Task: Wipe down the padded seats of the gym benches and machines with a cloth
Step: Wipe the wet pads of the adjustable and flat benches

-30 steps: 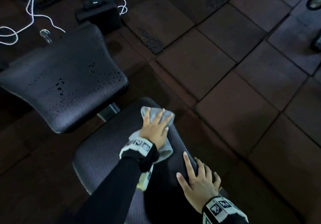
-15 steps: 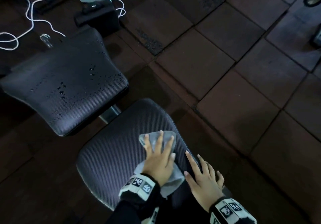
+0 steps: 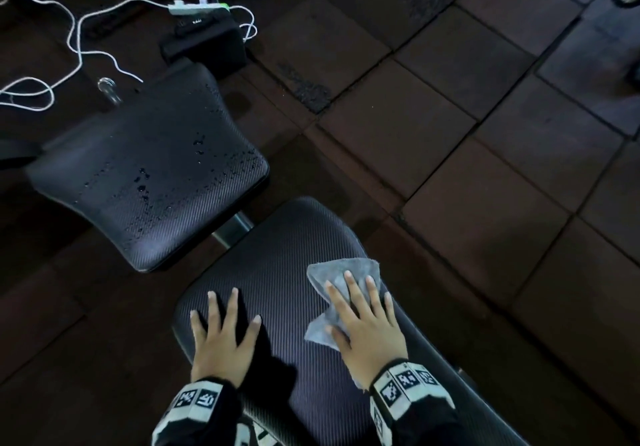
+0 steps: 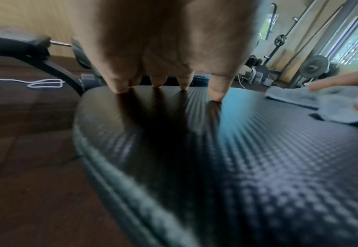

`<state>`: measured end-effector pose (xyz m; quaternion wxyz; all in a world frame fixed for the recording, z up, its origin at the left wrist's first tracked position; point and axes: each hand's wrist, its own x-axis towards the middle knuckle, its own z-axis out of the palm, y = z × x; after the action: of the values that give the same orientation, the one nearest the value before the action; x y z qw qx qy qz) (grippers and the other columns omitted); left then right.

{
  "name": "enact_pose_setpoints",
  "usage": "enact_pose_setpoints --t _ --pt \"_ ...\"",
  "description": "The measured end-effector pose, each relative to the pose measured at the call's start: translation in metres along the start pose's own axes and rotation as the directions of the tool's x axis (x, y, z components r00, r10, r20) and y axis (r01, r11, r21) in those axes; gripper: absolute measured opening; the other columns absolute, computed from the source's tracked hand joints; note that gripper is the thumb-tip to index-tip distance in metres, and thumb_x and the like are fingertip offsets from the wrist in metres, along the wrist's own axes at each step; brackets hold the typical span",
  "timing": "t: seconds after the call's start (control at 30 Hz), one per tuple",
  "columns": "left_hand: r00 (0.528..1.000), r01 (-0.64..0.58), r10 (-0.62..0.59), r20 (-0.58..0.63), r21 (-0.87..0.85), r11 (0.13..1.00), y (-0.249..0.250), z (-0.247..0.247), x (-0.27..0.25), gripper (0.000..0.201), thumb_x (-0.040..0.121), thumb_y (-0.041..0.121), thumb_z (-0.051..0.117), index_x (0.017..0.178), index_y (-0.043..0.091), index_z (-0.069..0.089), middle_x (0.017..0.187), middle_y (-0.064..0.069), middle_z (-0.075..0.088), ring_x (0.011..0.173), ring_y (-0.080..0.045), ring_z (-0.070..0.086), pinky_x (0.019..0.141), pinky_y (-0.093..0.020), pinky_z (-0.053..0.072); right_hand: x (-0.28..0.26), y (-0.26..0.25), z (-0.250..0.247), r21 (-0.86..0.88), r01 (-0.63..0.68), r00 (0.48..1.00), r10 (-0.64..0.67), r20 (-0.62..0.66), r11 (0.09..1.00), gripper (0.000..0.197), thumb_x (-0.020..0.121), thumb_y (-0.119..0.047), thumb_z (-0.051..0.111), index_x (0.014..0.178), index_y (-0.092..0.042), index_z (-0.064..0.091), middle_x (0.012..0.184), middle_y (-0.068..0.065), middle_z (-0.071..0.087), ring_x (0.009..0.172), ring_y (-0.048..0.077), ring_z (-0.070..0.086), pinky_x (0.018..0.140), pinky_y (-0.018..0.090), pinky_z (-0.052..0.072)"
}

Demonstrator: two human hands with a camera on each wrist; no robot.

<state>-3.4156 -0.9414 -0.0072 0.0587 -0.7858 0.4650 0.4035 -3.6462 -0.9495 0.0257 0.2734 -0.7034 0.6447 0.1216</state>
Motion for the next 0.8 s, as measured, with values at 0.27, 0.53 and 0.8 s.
enact_pose_setpoints --t 0.27,0.53,0.8 --pt "0.996 0.090 -0.091 -0.015 -0.059 0.994 -0.027 0.004 0.007 0.080 0.090 0.062 0.042 0.146 0.047 -0.014 0.156 0.004 -0.029 0.142 -0.032 -0.026 0.116 -0.053 -0.007 -0.027 0.066 -0.011 0.395 -0.156 0.984 0.178 -0.020 0.905 0.062 0.095 -0.034 0.042 0.148 -0.036 0.010 0.149 0.002 0.031 0.133 0.021 0.036 0.108 0.031 0.030" --pt "0.978 0.053 -0.054 -0.200 -0.008 0.999 -0.029 0.027 0.012 0.102 0.057 0.091 0.001 0.146 0.040 -0.006 0.161 -0.001 -0.013 0.145 -0.036 -0.013 0.115 -0.057 0.001 -0.013 0.077 -0.016 0.537 -0.194 0.981 0.159 0.111 0.821 0.056 0.095 -0.040 0.044 0.147 -0.030 0.026 0.143 -0.003 0.040 0.131 0.013 0.039 0.101 0.019 0.028" --pt "0.988 -0.005 0.009 -0.155 0.028 1.000 -0.034 0.033 0.021 0.090 0.079 0.083 0.010 0.148 0.028 0.029 0.157 -0.014 0.018 0.138 -0.045 0.009 0.099 -0.072 0.024 0.109 0.038 -0.035 0.413 -0.177 0.984 0.167 0.060 0.893 0.053 0.099 -0.030 0.042 0.148 -0.022 0.025 0.145 0.010 0.038 0.130 0.029 0.040 0.104 0.032 0.031"
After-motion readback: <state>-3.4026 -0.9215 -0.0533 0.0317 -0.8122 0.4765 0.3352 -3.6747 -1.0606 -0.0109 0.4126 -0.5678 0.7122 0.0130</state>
